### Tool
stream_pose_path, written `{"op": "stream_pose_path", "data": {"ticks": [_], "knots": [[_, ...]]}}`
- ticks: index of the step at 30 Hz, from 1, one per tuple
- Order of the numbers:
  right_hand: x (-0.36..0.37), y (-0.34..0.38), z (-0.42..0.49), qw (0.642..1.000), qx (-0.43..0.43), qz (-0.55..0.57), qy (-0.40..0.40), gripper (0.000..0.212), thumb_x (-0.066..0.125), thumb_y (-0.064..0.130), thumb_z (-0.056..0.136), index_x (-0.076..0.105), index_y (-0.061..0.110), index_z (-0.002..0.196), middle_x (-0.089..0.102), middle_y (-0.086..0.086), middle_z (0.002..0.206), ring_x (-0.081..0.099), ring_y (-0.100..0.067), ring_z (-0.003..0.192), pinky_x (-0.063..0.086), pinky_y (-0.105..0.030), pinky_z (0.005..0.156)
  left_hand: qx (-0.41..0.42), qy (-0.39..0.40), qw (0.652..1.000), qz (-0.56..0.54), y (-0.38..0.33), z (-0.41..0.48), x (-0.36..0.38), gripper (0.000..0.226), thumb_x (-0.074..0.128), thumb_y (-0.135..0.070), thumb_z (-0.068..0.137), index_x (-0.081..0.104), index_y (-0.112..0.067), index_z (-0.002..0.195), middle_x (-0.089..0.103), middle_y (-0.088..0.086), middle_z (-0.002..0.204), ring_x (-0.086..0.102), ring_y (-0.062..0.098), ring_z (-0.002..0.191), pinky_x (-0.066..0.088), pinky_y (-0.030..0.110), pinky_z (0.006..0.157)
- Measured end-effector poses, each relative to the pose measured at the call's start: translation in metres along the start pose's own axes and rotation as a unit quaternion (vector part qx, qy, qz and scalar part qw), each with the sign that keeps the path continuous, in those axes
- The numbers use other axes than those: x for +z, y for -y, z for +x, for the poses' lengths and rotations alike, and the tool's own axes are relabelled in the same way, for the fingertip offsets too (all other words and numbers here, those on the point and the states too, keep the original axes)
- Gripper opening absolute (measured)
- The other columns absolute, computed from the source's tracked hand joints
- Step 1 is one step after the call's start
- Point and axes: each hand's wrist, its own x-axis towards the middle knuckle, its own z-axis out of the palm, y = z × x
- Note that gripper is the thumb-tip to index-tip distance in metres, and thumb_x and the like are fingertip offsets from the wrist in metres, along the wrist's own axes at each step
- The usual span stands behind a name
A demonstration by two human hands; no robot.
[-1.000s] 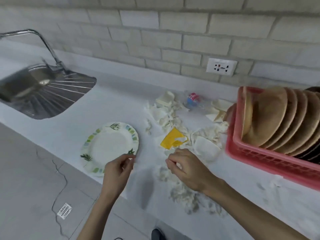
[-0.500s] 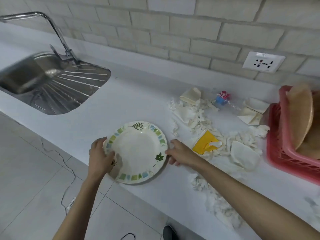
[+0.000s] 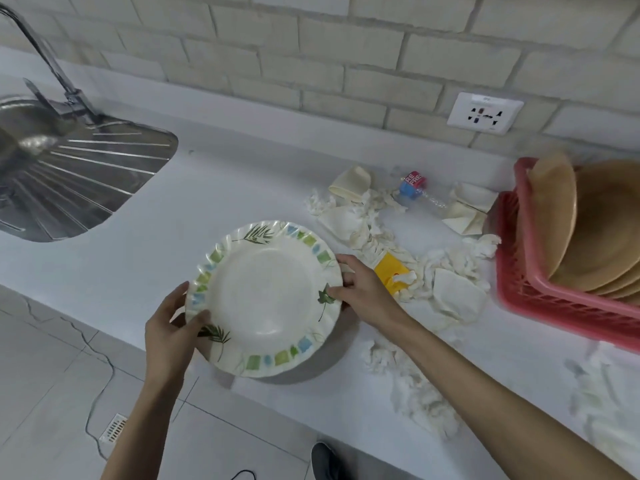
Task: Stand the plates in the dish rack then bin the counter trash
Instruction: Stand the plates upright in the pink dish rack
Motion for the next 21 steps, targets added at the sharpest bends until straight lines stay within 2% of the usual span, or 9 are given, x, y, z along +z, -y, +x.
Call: {"op": "stream_pose_path", "data": {"ticks": [3, 5, 7, 10, 12, 15, 17, 21], "knots": [[-0.028, 0.004, -0.033, 0.998, -0.020, 0.059, -0.011, 0.063, 0.064, -0.006, 0.088, 0.045, 0.027, 0.138, 0.065, -0.003, 0.125, 0.064, -0.019, 0.111, 0.054, -0.038, 0.094, 0.012, 0.040, 0.998, -0.043, -0.011, -0.021, 0.022, 0.056, 0.067, 0.007, 0.085, 0.058, -0.019, 0.133, 0.066, 0.006, 0.121, 0.068, 0.023, 0.094, 0.055, 0.040, 0.080], [-0.047, 0.004, -0.059, 0.997, -0.041, 0.065, -0.030, 0.074, 0.065, -0.003, 0.087, 0.035, 0.026, 0.149, 0.054, 0.001, 0.141, 0.055, -0.017, 0.127, 0.046, -0.043, 0.106, 0.020, 0.075, 0.995, -0.059, -0.018, -0.039, 0.044, 0.055, 0.067, 0.008, 0.085, 0.058, -0.018, 0.133, 0.067, 0.007, 0.118, 0.068, 0.021, 0.091, 0.058, 0.034, 0.068], [-0.068, 0.003, -0.087, 0.994, -0.062, 0.060, -0.071, 0.082, 0.066, 0.002, 0.082, 0.030, 0.027, 0.152, 0.050, 0.003, 0.145, 0.049, -0.016, 0.132, 0.042, -0.044, 0.110, 0.029, 0.108, 0.991, -0.075, -0.028, -0.062, 0.068, 0.054, 0.066, 0.008, 0.086, 0.058, -0.018, 0.132, 0.067, 0.005, 0.110, 0.069, 0.016, 0.084, 0.057, 0.025, 0.057], [-0.100, -0.002, -0.135, 0.986, -0.073, 0.059, -0.139, 0.086, 0.065, 0.008, 0.078, 0.028, 0.033, 0.152, 0.048, 0.004, 0.146, 0.048, -0.017, 0.132, 0.043, -0.048, 0.109, 0.038, 0.148, 0.984, -0.087, -0.035, -0.102, 0.102, 0.050, 0.065, 0.004, 0.088, 0.059, -0.020, 0.131, 0.068, 0.005, 0.102, 0.069, 0.014, 0.079, 0.056, 0.023, 0.053], [-0.122, -0.012, -0.167, 0.980, -0.076, 0.065, -0.171, 0.084, 0.064, 0.002, 0.085, 0.027, 0.035, 0.152, 0.048, 0.004, 0.145, 0.050, -0.016, 0.131, 0.045, -0.047, 0.107, 0.041, 0.169, 0.981, -0.083, -0.038, -0.130, 0.122, 0.046, 0.066, 0.000, 0.089, 0.061, -0.020, 0.130, 0.067, 0.010, 0.100, 0.068, 0.018, 0.080, 0.056, 0.023, 0.053], [-0.151, -0.033, -0.216, 0.971, -0.090, 0.076, -0.207, 0.075, 0.058, -0.003, 0.092, 0.029, 0.034, 0.151, 0.053, 0.006, 0.139, 0.052, -0.008, 0.125, 0.051, -0.029, 0.099, 0.049, 0.198, 0.977, -0.068, -0.041, -0.172, 0.151, 0.041, 0.067, -0.005, 0.090, 0.063, -0.023, 0.126, 0.060, 0.026, 0.101, 0.065, 0.019, 0.077, 0.057, 0.025, 0.055], [-0.168, -0.046, -0.247, 0.964, -0.099, 0.078, -0.234, 0.069, 0.055, -0.004, 0.093, 0.033, 0.032, 0.149, 0.056, 0.009, 0.133, 0.055, -0.001, 0.119, 0.052, -0.018, 0.090, 0.054, 0.206, 0.975, -0.056, -0.041, -0.199, 0.169, 0.038, 0.069, -0.008, 0.090, 0.064, -0.022, 0.125, 0.057, 0.031, 0.106, 0.063, 0.022, 0.078, 0.056, 0.033, 0.059], [-0.201, -0.070, -0.308, 0.950, -0.103, 0.077, -0.285, 0.064, 0.052, -0.005, 0.093, 0.038, 0.032, 0.143, 0.058, 0.015, 0.123, 0.057, 0.002, 0.111, 0.049, -0.009, 0.078, 0.049, 0.232, 0.971, -0.041, -0.036, -0.255, 0.201, 0.029, 0.068, -0.010, 0.091, 0.066, -0.013, 0.119, 0.063, 0.027, 0.102, 0.066, 0.025, 0.076, 0.056, 0.042, 0.068]]}}
